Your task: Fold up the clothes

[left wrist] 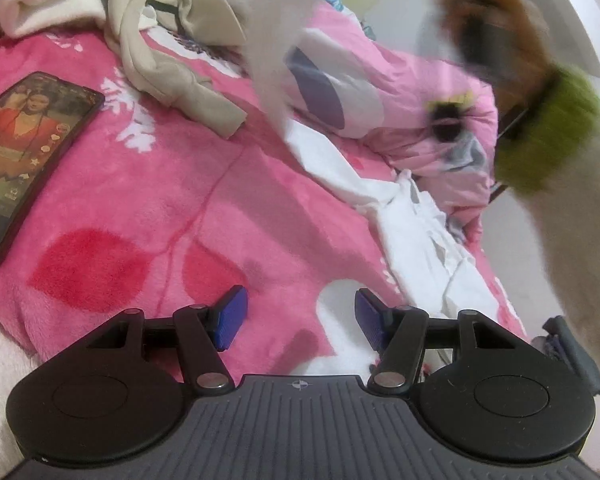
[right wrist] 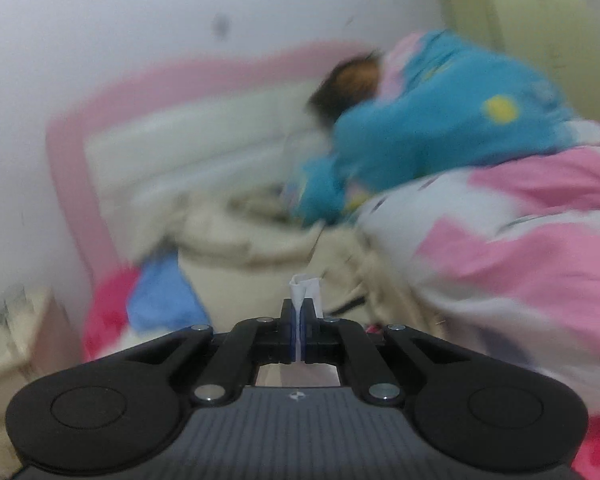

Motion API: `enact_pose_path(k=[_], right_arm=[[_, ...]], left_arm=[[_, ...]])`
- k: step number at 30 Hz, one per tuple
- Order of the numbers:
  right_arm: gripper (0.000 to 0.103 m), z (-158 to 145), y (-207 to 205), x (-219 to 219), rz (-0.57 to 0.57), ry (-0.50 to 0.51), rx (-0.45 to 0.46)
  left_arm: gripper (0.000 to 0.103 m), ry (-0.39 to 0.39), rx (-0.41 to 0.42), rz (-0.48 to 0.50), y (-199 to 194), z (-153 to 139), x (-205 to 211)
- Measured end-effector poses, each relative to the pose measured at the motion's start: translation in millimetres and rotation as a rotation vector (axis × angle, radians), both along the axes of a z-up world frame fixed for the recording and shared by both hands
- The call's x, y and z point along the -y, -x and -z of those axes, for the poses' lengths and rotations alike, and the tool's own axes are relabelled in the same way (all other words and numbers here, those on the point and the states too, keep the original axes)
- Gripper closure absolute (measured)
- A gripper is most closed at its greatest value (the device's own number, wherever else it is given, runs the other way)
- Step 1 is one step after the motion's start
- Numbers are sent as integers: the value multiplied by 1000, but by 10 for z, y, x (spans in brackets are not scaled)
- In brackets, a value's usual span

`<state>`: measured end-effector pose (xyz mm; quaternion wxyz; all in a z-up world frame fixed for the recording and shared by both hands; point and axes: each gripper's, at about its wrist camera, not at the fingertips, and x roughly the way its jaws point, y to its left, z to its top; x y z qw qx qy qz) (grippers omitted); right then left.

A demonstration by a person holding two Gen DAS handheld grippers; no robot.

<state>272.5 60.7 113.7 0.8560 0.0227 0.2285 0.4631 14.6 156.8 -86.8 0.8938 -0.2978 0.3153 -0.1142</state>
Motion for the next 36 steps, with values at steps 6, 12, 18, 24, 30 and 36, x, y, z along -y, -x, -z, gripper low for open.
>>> enact_pose_path(k=[6,12,18,24,30,36], right_arm=[[101,-529,692,1626,203,-185,93],[101,-460,1685,3357,546,-269,160],[100,415,2465,4497,894,-345,16],[97,1655,2564,4956,1106,-291,-326],[87,1698,2762,5221,1203,-341,-288],[80,1235,2714,5166,1142,-213,-153]], left_arm=[[43,-44,-4,12,-74,-45,107],[43,-97,6,103,-160,-121,434],[43,-169,0,178,-289,-191,788],[43,-257,-18,242,-422,-225,1085],[43,-418,41,266,-633,-349,1316],[43,-638,106,256,-1214,-326,1620]])
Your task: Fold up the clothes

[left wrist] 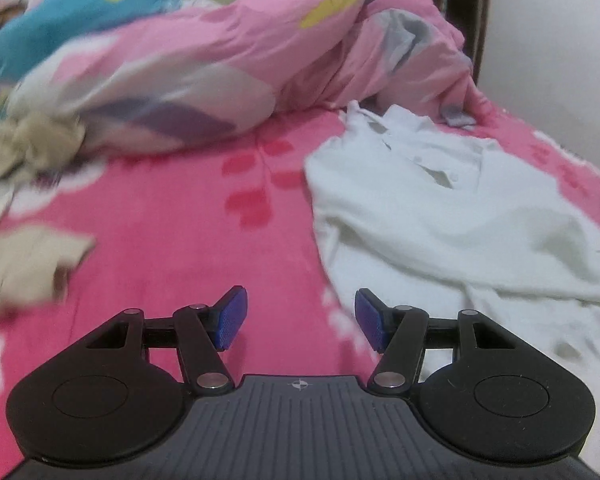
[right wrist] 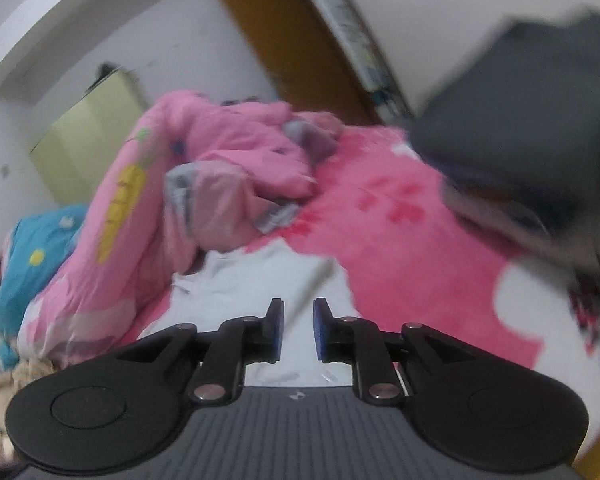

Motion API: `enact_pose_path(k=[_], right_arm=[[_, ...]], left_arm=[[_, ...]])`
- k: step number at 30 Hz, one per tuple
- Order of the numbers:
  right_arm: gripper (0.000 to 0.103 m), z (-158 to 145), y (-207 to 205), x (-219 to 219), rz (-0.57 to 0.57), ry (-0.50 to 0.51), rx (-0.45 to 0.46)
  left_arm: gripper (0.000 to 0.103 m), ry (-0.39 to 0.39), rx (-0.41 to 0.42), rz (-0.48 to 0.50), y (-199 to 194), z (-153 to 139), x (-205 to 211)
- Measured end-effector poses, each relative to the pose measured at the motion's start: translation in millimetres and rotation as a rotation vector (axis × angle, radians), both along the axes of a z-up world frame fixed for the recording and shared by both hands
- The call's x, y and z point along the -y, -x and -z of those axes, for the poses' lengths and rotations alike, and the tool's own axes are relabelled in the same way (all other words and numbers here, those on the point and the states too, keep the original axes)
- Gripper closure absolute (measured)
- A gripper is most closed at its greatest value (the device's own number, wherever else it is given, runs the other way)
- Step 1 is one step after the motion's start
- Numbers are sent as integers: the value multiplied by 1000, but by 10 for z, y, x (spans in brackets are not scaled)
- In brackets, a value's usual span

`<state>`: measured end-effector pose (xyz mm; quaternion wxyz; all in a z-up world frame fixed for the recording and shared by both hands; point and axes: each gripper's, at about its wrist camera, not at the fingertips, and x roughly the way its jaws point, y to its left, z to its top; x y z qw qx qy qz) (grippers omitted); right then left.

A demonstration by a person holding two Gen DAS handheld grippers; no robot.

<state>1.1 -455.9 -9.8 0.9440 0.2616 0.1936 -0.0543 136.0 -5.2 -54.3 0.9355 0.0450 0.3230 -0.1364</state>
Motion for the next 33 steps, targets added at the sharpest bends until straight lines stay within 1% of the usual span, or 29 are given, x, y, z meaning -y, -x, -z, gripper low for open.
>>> enact_pose_path(k=[2,5,6,7,8,9,10,11,12,14,16,18,19,21,24,26,28,29,30,31,33], right_arm=[[66,-171,-138,-128,-71,35,17],[64,-384,-544,-467,-238,76,3],[63,-439,-737,-631,-310,82,-14],[62,-476,-929,-799,-382,78,-40],[62,-489,-1158,-979,-467,72,-72],[62,-496,-1386,-1161,-546,70,-103],[62,-472,-1609,-1351,-601,86,-134],[63,-447,-1831,-1541,-656,103,-164],[63,-415,-2054,-1724,-707,121,-194],[63,-284,-2504,-2032,-766,166,-255],[62,-105,-2937,-2284,-779,190,-317],[62,57,-3302,-2514,-779,224,-367],[63,110,-3418,-2610,-777,243,-377],[68,213,-3635,-2819,-793,273,-406],[70,329,-3856,-3028,-787,318,-448],[70,467,-3997,-3141,-758,364,-513],[70,598,-4099,-3209,-742,380,-589],[81,657,-4119,-3216,-739,376,-613],[92,678,-4114,-3214,-743,372,-611],[101,659,-4091,-3205,-743,371,-587],[101,588,-4026,-3150,-735,343,-515]], left_arm=[[43,-12,2,43,-184,31,104],[44,-40,8,72,-399,118,222],[46,-52,10,77,-466,153,258],[51,-64,3,73,-522,190,279],[61,-62,-3,68,-552,219,272],[64,-57,-9,64,-580,247,263],[68,-35,-21,67,-591,271,239],[76,-14,-31,69,-599,295,216],[78,4,-30,72,-582,320,196],[82,25,-21,73,-552,351,177],[89,39,-11,68,-524,370,166],[91,57,-12,58,-514,381,146],[92,66,-14,55,-515,385,135],[92,92,-22,51,-531,389,99],[93,125,-31,50,-550,409,55],[93,138,-34,50,-556,421,39],[93,138,-30,50,-549,431,41],[93,137,-27,50,-543,435,43],[93,136,-26,50,-541,436,43],[93,136,-24,50,-538,438,43],[94,135,-22,49,-532,442,43]])
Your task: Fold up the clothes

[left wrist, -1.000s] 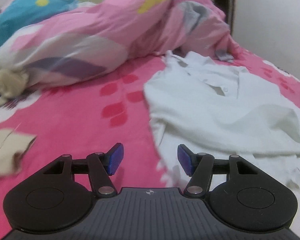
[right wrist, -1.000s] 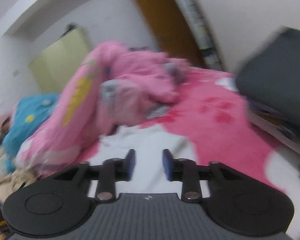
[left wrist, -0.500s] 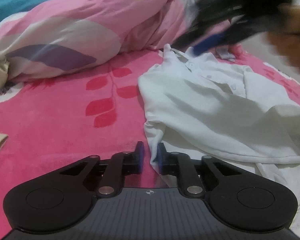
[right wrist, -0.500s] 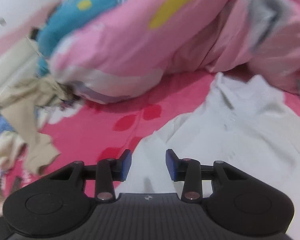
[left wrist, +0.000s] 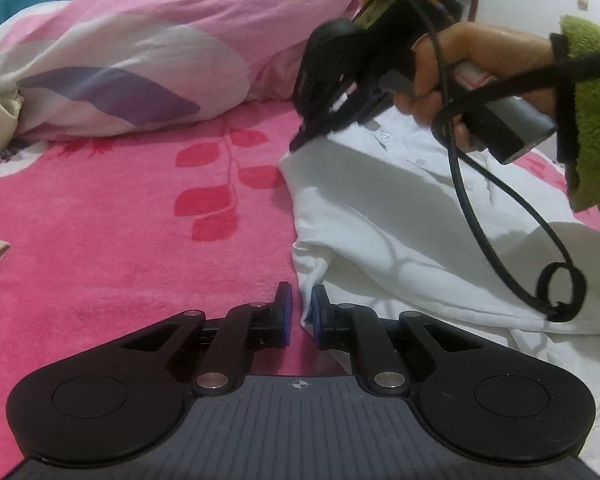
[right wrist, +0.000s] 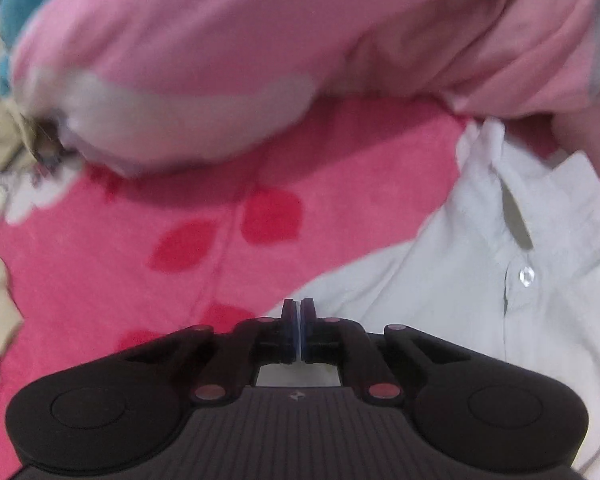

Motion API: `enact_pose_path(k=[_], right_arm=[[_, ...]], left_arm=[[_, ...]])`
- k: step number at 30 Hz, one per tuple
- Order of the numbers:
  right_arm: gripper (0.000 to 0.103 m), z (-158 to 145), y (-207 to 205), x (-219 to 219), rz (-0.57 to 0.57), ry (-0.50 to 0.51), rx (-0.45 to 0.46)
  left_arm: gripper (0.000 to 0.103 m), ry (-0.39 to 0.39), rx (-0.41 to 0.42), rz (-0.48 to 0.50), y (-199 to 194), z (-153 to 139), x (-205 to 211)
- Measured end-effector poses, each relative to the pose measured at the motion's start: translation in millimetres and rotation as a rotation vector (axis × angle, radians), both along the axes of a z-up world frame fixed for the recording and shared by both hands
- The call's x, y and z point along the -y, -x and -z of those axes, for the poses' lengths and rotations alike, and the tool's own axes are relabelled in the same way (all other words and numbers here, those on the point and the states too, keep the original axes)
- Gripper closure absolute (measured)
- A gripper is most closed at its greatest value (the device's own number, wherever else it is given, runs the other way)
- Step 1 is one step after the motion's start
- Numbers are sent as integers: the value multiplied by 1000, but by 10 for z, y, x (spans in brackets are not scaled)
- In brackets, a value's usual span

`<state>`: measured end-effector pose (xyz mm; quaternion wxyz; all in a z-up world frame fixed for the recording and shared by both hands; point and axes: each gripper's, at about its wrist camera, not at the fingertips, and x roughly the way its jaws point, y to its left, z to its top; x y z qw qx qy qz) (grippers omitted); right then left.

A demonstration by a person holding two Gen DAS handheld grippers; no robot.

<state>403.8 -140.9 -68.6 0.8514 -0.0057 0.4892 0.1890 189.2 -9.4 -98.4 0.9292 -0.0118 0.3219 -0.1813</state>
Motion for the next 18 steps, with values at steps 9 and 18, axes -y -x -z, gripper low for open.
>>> enact_pose_path(k=[9,18], right_arm=[[102,-19,134,193,87,-177,137],[103,130,-118,503,282,-304,188]], left_arm=[[95,13,1,-5,8,20,-13],[96,19,-1,-8,7,20,-33]])
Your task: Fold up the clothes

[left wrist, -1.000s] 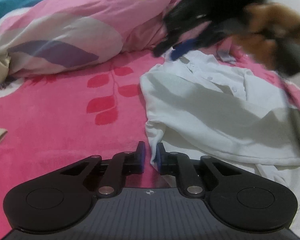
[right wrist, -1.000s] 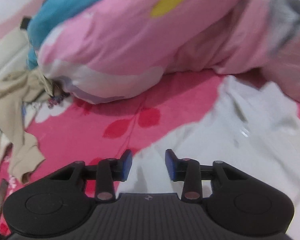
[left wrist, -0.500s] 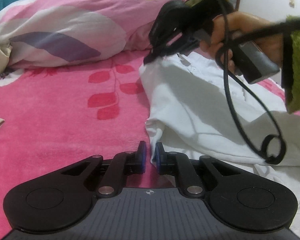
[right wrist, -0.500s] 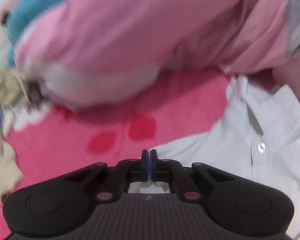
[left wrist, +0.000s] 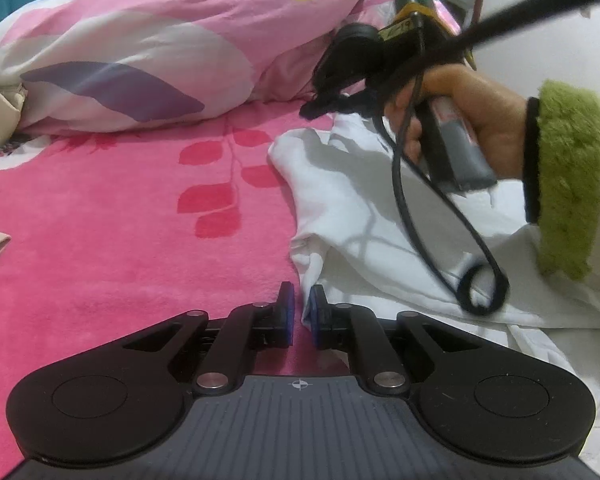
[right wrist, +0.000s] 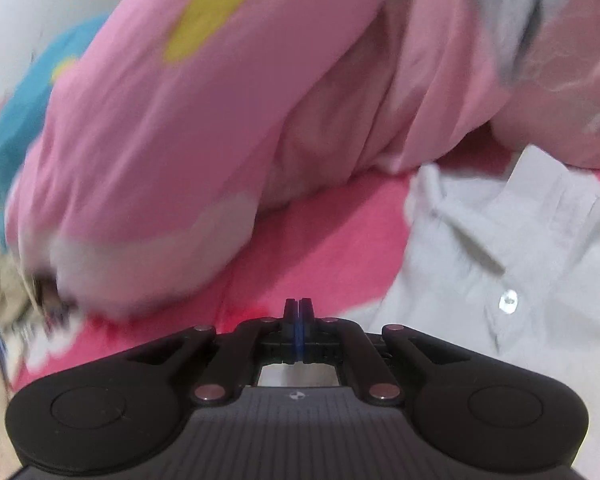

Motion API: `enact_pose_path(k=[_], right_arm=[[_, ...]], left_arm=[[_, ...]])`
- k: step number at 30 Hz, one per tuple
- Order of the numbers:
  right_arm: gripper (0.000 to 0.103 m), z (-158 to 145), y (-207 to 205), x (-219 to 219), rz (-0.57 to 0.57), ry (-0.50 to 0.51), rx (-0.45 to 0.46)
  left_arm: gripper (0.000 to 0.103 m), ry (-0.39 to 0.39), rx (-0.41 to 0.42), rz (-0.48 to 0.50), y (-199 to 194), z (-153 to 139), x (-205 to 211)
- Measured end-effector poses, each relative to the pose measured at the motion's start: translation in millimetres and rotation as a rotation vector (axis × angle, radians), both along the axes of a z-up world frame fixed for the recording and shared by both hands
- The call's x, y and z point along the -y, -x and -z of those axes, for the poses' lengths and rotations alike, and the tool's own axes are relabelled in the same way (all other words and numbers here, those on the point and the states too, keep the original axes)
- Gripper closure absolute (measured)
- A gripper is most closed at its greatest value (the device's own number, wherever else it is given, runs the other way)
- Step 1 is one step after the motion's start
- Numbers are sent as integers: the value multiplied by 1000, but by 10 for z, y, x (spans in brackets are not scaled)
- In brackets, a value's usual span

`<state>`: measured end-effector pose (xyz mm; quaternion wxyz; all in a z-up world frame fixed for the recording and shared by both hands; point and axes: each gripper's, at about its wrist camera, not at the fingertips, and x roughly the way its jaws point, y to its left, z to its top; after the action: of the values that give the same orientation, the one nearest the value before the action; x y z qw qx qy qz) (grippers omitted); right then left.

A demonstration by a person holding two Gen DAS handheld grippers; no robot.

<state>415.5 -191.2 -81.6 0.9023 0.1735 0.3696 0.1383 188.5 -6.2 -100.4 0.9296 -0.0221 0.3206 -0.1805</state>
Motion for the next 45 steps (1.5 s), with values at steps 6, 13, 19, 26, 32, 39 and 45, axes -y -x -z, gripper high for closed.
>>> enact_pose_path(k=[6,13,19,26,32,39,45], right_arm=[[101,-246,131,117,-91,-2,-37],[100,-636,1015,442,-159,10,-33],[97,-1048,2239,1248,-11,-1,62],[96,-971,3366,1886,198,146,74],[91,-581,3529,1809,147,197,56],[87,-178,3558,2033,233,208,-31],[76,-159,4001,2404,297,46,-63]], left_arm=[[95,38,-14,-11,4,-13,-69],[96,62,-24,-38,48,-60,-154],[97,-14,-9,-97,144,-84,-163],[96,-42,42,-196,334,-231,-259],[79,-26,75,-43,644,-504,14],[66,-60,7,195,1046,-440,554],[65,-52,-73,158,1043,-261,520]])
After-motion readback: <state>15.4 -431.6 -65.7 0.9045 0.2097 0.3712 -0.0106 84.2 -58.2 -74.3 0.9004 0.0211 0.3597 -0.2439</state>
